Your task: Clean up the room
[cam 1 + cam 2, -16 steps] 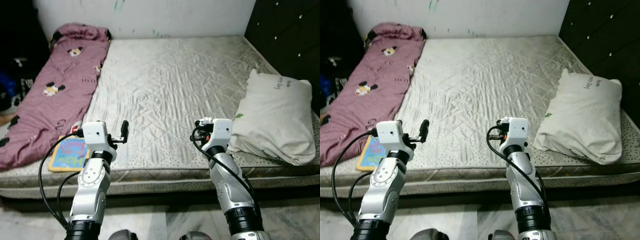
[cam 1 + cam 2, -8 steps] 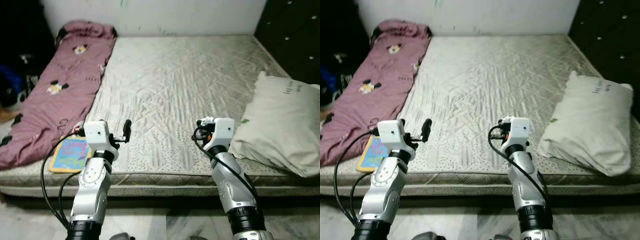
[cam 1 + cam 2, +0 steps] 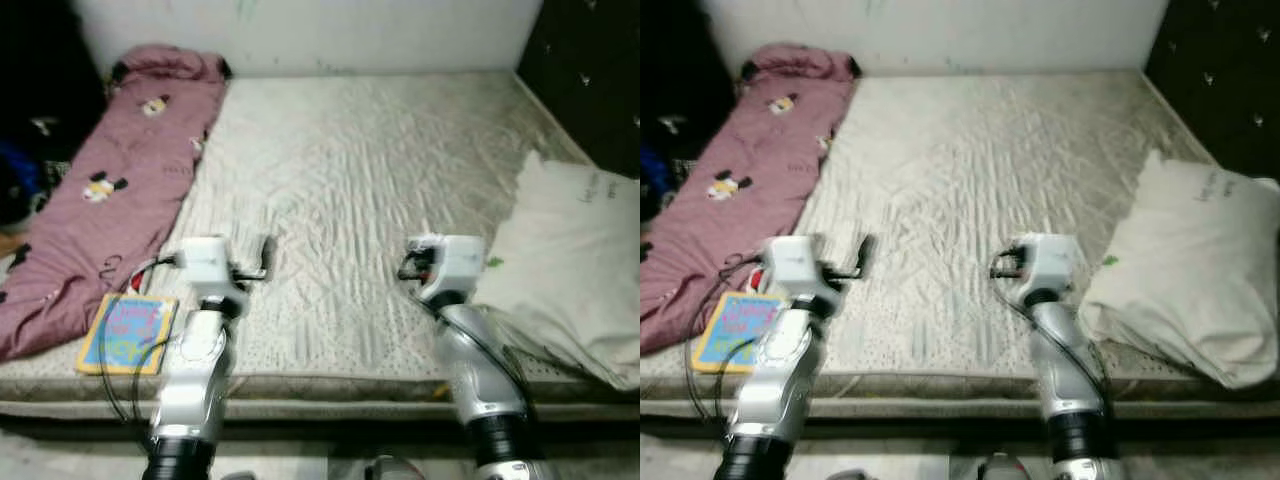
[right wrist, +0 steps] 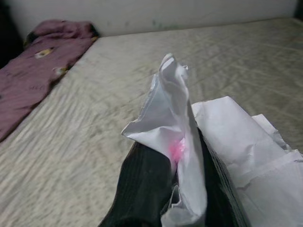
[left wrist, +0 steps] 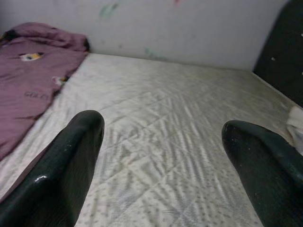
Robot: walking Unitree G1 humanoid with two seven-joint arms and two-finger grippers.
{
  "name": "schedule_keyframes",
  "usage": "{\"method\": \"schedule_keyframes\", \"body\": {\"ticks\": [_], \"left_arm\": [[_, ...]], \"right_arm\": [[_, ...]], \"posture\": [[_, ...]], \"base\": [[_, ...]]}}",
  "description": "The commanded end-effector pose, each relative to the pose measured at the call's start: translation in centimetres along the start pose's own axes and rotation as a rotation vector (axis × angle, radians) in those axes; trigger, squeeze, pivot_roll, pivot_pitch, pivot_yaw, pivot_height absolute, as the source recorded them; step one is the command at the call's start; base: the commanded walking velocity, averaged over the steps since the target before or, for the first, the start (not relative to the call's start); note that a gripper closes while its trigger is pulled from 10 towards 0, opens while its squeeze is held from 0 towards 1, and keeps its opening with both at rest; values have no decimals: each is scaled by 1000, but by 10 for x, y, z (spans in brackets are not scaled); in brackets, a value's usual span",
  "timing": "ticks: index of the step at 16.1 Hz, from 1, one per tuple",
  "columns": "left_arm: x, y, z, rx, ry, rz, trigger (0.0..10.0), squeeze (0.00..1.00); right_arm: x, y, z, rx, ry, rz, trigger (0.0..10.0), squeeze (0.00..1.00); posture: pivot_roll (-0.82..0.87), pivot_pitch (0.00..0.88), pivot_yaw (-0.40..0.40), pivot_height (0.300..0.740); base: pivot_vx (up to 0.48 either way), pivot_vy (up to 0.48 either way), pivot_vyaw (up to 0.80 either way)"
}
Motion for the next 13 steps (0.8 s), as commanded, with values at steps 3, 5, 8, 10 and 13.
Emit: {"method": "schedule_keyframes", "body": {"ticks": [3, 5, 8, 10, 13], "left_arm": [[13, -8, -4, 65, 41, 55, 10000, 0], [14, -6, -5, 36, 22, 82, 10000, 0], [16, -6, -7, 30, 28, 85, 10000, 0], [17, -8, -7, 51, 55, 101, 10000, 0], [21, -12, -8, 67, 75, 55, 10000, 0]], "right_arm": [[8, -1, 3, -5, -16, -29, 10000, 0], [8, -2, 4, 1, -12, -81, 10000, 0], [15, 2, 5, -23, 17, -100, 10000, 0], [14, -2, 4, 6, 18, -79, 10000, 0], [13, -4, 3, 2, 30, -40, 10000, 0]], "posture": [[-64, 0, 32, 740], [-64, 0, 32, 740], [-66, 0, 31, 740], [-65, 0, 35, 740], [-65, 0, 35, 740]], "base": [[0, 0, 0], [0, 0, 0], [0, 0, 0], [0, 0, 0], [0, 0, -142]]}}
Point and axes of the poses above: a point about 5 cm out from each wrist's last joint towards the gripper, its own z axis pointing out of the wrist towards the gripper, its own y axis along the axis of the wrist's last joint, x = y × z, the point moved 1 cm from there along z, pointing out of the wrist towards the gripper, and after that the axes turned 13 degrees about z, right-handed, at the moved point
